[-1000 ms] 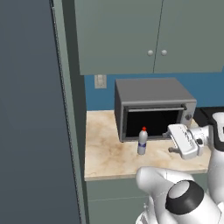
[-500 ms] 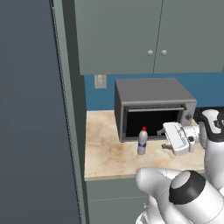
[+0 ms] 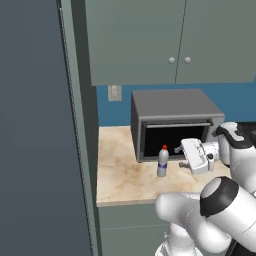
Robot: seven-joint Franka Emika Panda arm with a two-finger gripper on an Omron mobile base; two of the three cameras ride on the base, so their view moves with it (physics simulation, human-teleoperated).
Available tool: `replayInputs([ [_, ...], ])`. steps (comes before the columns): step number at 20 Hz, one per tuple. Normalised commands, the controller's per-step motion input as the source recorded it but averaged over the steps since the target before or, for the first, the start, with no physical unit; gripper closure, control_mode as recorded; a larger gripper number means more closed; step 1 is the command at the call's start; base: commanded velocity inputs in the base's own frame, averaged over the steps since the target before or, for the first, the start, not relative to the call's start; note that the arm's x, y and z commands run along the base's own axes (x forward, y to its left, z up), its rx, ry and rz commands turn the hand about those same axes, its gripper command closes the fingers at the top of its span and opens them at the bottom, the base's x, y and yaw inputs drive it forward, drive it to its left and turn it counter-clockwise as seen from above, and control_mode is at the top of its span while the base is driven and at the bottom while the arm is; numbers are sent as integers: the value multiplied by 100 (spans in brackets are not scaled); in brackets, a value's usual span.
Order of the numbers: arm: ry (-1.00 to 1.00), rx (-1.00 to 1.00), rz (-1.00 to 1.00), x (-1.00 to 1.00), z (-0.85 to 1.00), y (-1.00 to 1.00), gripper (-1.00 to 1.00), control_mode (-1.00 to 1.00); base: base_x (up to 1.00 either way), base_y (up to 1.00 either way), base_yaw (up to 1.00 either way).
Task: Take the bottled waters from the counter and place them in the freezer to freeze. Close the freezer door after placing the bottles.
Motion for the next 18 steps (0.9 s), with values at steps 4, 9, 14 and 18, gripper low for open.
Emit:
replayInputs([
  [4,0,-1,0,18,-19,1,-100,-100,0,0,0],
  [9,0,0,0,0,-12,9,-100,-100,0,0,0],
  [14,0,-3,0,0,-15,5,-100,-100,0,0,0],
  [18,-2,-6,-2,2,-16,0,-100,-100,0,0,0],
])
